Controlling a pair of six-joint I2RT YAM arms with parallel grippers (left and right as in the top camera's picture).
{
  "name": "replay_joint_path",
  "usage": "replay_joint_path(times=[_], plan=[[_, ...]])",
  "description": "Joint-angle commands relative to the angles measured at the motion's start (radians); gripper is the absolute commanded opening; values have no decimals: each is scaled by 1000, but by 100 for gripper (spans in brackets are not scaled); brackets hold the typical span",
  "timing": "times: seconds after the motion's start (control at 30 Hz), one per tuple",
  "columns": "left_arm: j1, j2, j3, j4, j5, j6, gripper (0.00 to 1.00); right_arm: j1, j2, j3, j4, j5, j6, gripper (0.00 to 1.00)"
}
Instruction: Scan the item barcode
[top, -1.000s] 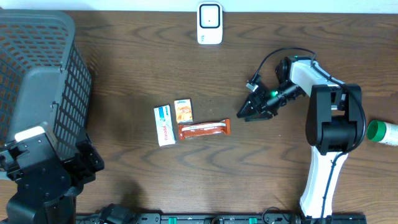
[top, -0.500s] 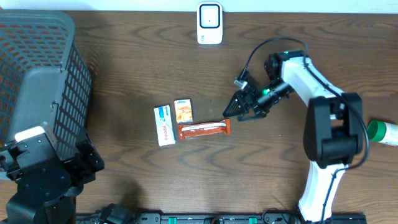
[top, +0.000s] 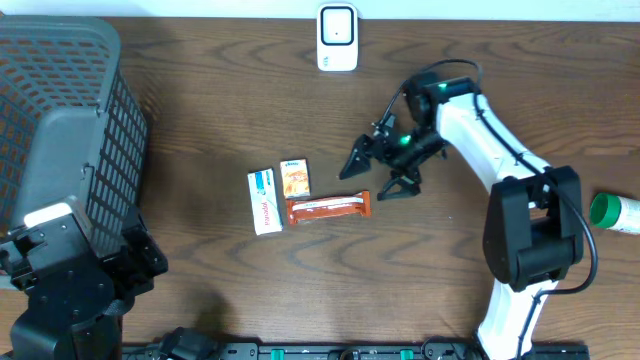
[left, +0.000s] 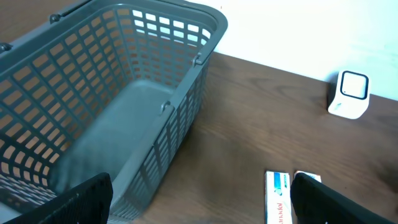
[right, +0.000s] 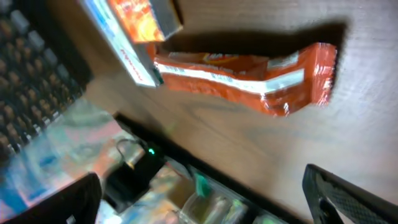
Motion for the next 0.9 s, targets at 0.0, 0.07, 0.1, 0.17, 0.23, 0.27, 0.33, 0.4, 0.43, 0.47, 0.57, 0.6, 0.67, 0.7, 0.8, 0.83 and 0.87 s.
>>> replay_joint_path(times=[0.0, 0.07, 0.1, 0.17, 0.23, 0.27, 0.33, 0.4, 0.43, 0.47, 0.57, 0.6, 0.67, 0.7, 0.8, 0.83, 0.87], plan=[[4, -2, 9, 1, -9, -6, 91, 77, -10, 2, 7, 168, 460, 99], [4, -2, 9, 1, -9, -6, 91, 130, -10, 2, 24, 293, 643, 99], [4, -2, 9, 1, -9, -6, 92, 153, -10, 2, 33, 331, 712, 99], [4, -2, 9, 1, -9, -6, 91, 188, -10, 2, 46, 352, 831, 99], [4, -2, 9, 1, -9, -6, 91, 222, -6, 2, 69, 353, 950, 99], [4, -2, 9, 1, -9, -6, 91, 234, -5, 2, 74, 359, 996, 99], [4, -2, 9, 2, -9, -6, 91, 261, 2, 2, 76, 371, 1117, 99], [4, -2, 9, 2, -9, -6, 92, 280, 9, 0, 81, 393, 1200, 99], [4, -2, 9, 2, -9, -6, 91, 288, 13, -1, 82, 411, 1238, 99], [4, -2, 9, 1, -9, -6, 92, 294, 15, -1, 84, 430, 1265, 99], [4, -2, 9, 1, -9, -6, 92, 304, 26, -1, 110, 472, 1281, 99], [4, -2, 9, 2, -9, -6, 91, 305, 35, -1, 121, 482, 1281, 99], [4, -2, 9, 1, -9, -6, 91, 305, 55, -1, 126, 495, 1289, 98], [4, -2, 9, 2, -9, -6, 91, 305, 68, -1, 127, 497, 1288, 98], [4, -2, 9, 1, -9, -6, 91, 300, 127, -1, 138, 492, 1275, 97], [4, -2, 9, 1, -9, -6, 91, 300, 145, -1, 153, 492, 1257, 96], [4, -2, 9, 2, -9, -6, 91, 300, 158, -1, 171, 493, 1236, 96]])
